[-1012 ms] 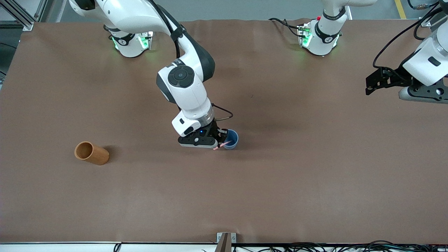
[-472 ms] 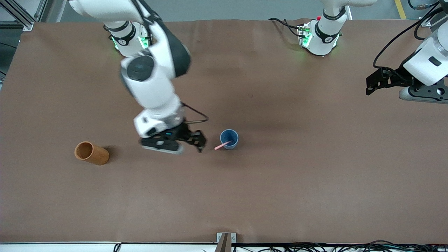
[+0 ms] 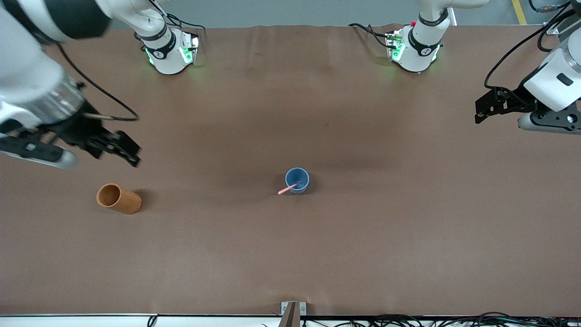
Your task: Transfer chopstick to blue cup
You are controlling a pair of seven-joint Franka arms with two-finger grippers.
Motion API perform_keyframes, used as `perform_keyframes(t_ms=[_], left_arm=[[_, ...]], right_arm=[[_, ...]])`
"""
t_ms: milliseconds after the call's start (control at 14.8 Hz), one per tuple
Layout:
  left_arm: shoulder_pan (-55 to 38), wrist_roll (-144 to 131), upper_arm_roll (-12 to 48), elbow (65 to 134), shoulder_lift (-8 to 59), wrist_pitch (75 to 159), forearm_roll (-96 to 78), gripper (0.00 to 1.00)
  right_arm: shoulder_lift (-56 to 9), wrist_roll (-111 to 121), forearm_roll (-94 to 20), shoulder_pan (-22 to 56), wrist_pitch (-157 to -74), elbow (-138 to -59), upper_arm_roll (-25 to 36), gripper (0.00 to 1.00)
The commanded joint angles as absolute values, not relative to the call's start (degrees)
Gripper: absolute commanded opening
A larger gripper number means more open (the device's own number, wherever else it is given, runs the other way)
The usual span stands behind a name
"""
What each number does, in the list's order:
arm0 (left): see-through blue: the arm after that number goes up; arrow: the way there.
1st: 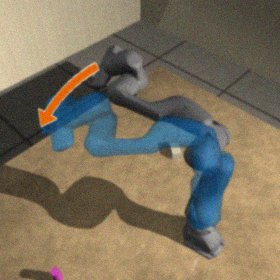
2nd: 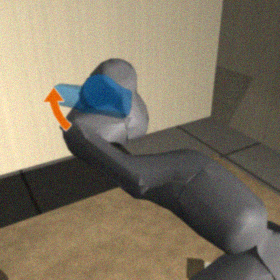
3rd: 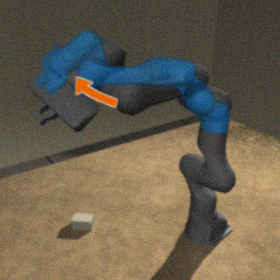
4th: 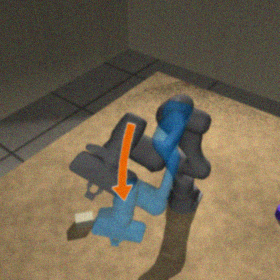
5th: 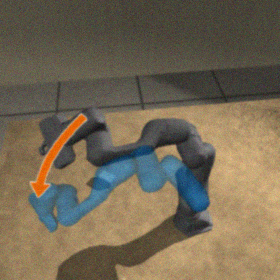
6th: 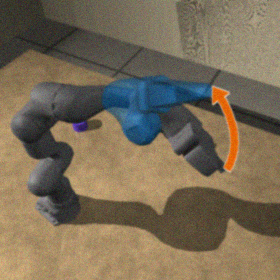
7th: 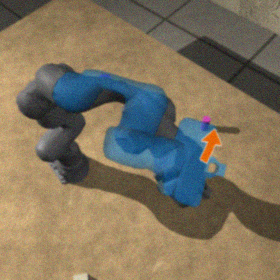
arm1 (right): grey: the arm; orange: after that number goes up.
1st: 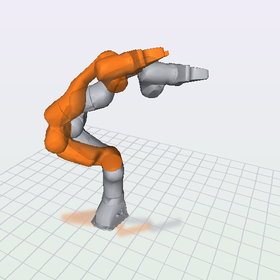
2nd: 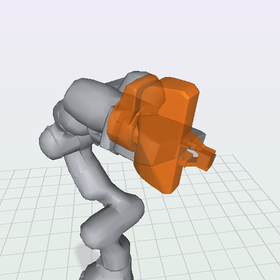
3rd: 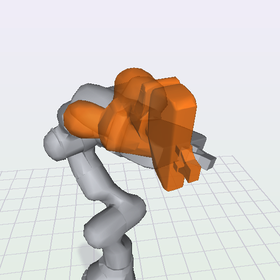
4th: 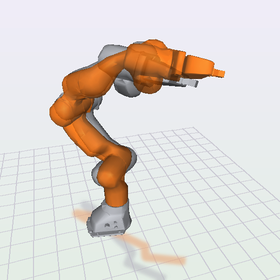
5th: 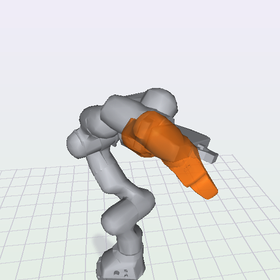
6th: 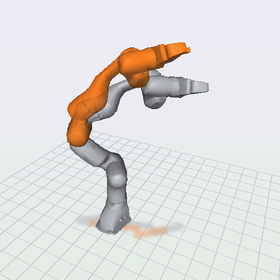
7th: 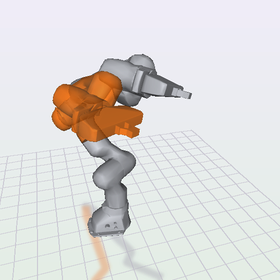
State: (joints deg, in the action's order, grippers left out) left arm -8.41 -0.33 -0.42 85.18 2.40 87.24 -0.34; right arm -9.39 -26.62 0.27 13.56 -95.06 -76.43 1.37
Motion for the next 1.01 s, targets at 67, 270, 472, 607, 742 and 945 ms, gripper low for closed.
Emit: perform_keyframes(t_ms=[67,270,472,607,742,945], left_arm=[[-7.82,-0.62,0.0,83.41,3.08,87.01,-0.53,1.0],[-7.82,-0.62,0.0,82.79,3.52,87.01,-0.44,1.0],[-7.91,-0.7,0.0,82.79,3.52,87.01,-0.44,1.0],[-7.91,-0.7,0.0,82.88,3.52,87.01,-0.44,1.0],[-7.91,-0.7,0.0,82.88,3.52,87.01,-0.35,1.0],[-7.91,-0.7,0.0,82.88,3.52,87.01,-0.44,1.0]], right_arm=[[-3.61,-20.93,0.7,7.83,-88.17,-79.28,-0.17,1.0],[-1.24,-17.68,0.7,5.54,-84.12,-80.59,-0.26,1.0],[2.1,-13.81,0.7,4.05,-84.2,-84.72,-0.35,1.0],[2.72,-12.14,0.7,3.43,-84.11,-85.43,-0.35,1.0],[2.99,-9.51,0.62,2.38,-84.11,-85.87,-0.44,1.0],[3.52,-8.53,0.62,1.85,-84.2,-86.66,-0.44,1.0]])
